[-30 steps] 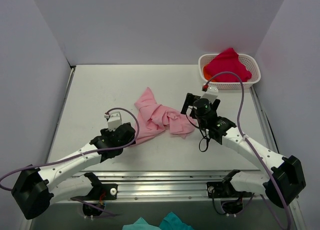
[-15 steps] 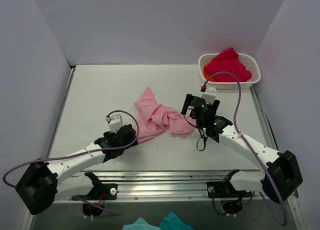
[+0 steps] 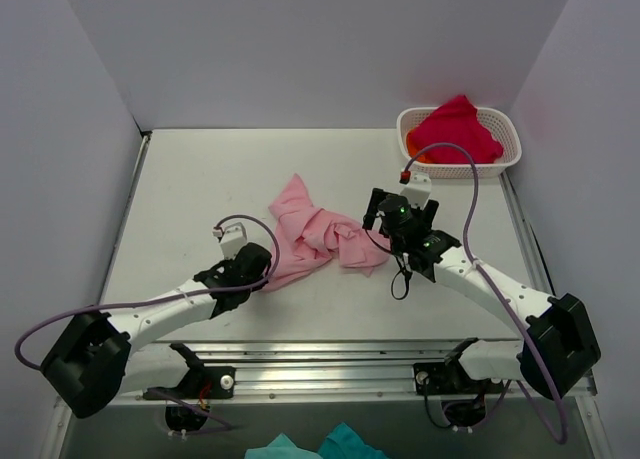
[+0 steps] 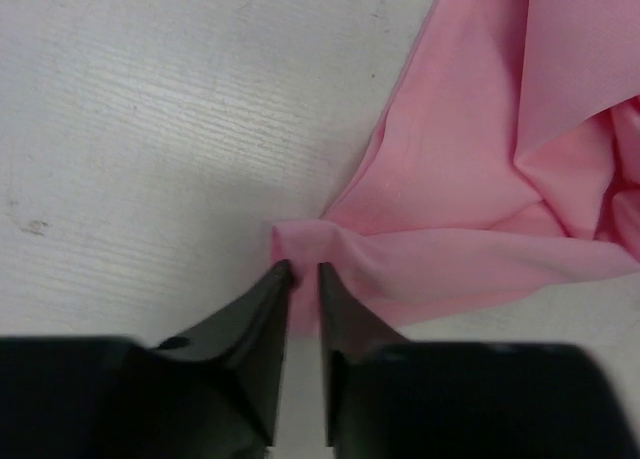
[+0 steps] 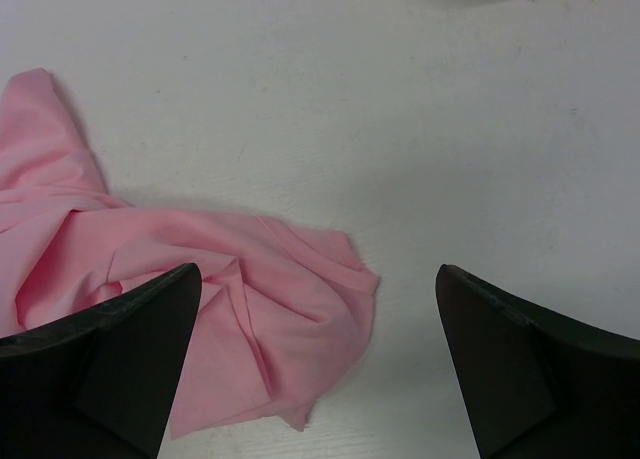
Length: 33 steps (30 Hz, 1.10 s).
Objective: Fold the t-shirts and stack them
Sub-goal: Flatten out the tshirt
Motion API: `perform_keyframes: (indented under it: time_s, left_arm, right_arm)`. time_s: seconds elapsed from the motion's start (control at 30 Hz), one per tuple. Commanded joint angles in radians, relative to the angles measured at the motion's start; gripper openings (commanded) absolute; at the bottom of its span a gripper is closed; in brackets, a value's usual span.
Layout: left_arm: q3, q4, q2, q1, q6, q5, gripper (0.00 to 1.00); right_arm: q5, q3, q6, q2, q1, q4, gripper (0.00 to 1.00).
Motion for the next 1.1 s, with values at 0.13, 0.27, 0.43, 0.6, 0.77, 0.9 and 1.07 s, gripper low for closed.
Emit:
perform_keyframes:
  time_s: [0.13,0.27,0.43,0.6,0.77,0.9,1.07]
  left_arm:
    - [0.010,0.077,0.030,0.019,0.027,0.017,0.02]
    - [0.026,0.064,-0.046,0.021,0.059,-0.006,0.02]
    - [0.036,0.051,-0.112,0.083,0.123,0.002,0.02]
    - [0.009,0.076,-0.126,0.148,0.140,0.057,0.02]
    - [-0.013,0.114,-0.125,0.182,0.151,0.085,0.02]
    - [-0.011,0.140,-0.096,0.197,0.159,0.108,0.02]
    - [-0.023,0.165,-0.077,0.211,0.157,0.109,0.02]
  right_arm:
    - [0.029,0.018,0.014,0.012,-0.008,0.011,1.00]
    - [-0.121,-0.013,0.006,0.016,-0.007,0.097,0.94]
    - [-0.272,-0.012,0.045,0.124,0.003,0.175,0.89]
    - [-0.289,0.018,0.063,0.216,0.006,0.186,0.85]
    - [-0.307,0.039,0.080,0.282,0.009,0.208,0.81]
    - [-0.303,0.079,0.066,0.349,0.007,0.203,0.80]
    - [-0.321,0.136,0.057,0.426,0.007,0.198,0.79]
